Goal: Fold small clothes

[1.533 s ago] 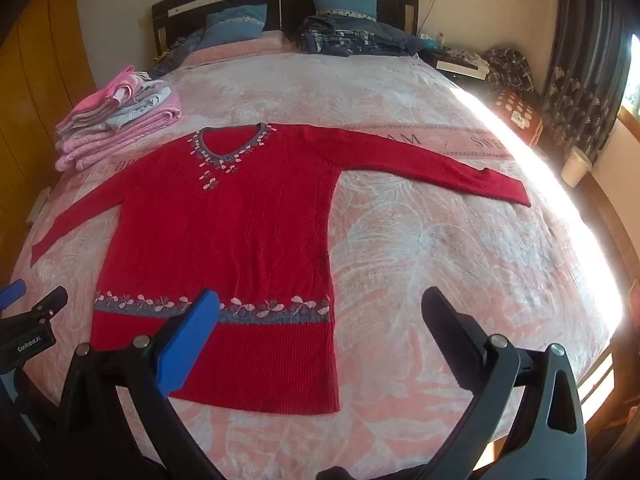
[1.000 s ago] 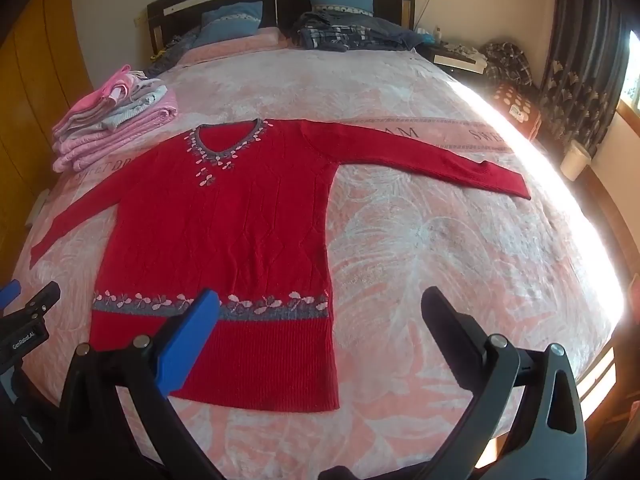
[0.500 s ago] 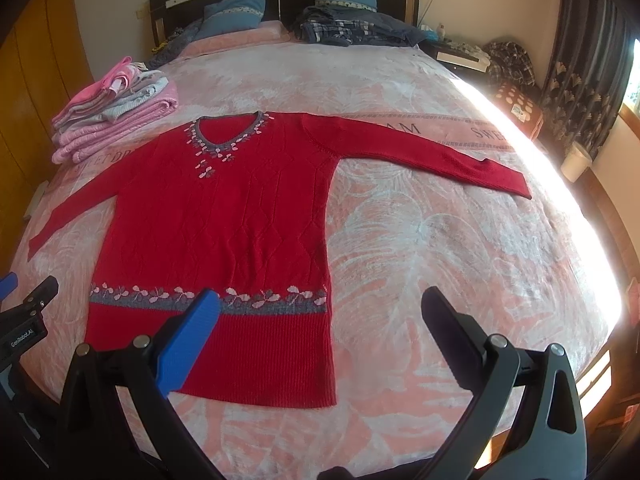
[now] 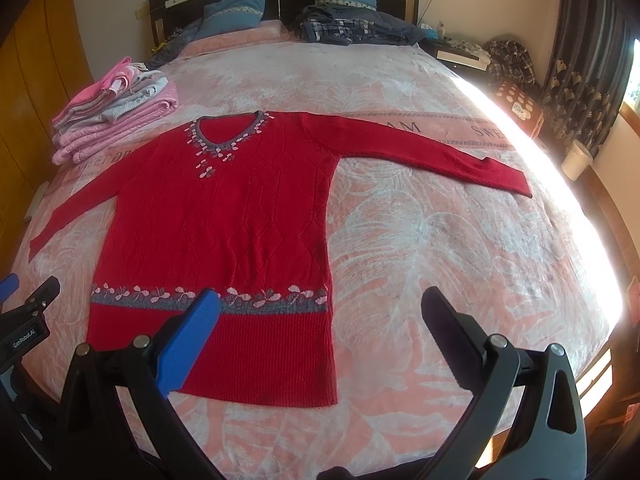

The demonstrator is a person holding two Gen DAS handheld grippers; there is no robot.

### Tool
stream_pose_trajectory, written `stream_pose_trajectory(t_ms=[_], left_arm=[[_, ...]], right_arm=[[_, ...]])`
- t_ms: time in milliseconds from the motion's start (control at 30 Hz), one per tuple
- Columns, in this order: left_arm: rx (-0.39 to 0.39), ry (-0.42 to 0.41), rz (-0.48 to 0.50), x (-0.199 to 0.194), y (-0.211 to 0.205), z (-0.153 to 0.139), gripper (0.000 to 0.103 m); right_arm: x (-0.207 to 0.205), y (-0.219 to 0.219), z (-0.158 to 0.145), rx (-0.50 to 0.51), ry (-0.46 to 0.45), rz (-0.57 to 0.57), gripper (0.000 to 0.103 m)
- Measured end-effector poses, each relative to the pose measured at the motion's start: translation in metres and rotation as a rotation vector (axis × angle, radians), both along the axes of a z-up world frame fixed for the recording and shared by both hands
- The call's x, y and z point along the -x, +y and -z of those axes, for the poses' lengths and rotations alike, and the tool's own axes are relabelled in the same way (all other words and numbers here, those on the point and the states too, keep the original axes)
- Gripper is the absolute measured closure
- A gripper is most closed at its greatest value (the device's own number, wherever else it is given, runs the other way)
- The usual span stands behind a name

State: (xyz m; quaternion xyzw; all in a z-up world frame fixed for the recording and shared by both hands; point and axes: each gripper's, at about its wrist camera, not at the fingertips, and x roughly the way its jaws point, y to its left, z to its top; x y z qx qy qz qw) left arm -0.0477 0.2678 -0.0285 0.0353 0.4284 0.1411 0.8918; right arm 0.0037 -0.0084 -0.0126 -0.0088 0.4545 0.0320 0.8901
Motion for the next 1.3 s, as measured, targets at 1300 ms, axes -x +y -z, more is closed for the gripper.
stream_pose_trajectory(t_ms=[1300], left_arm=[[0.000, -0.006, -0.007, 0.0010, -0.0014, -0.0005, 0.004]], right_arm=[[-0.0012, -0.0030, -0.0005, -0.010, 0.009, 0.016, 0.003]])
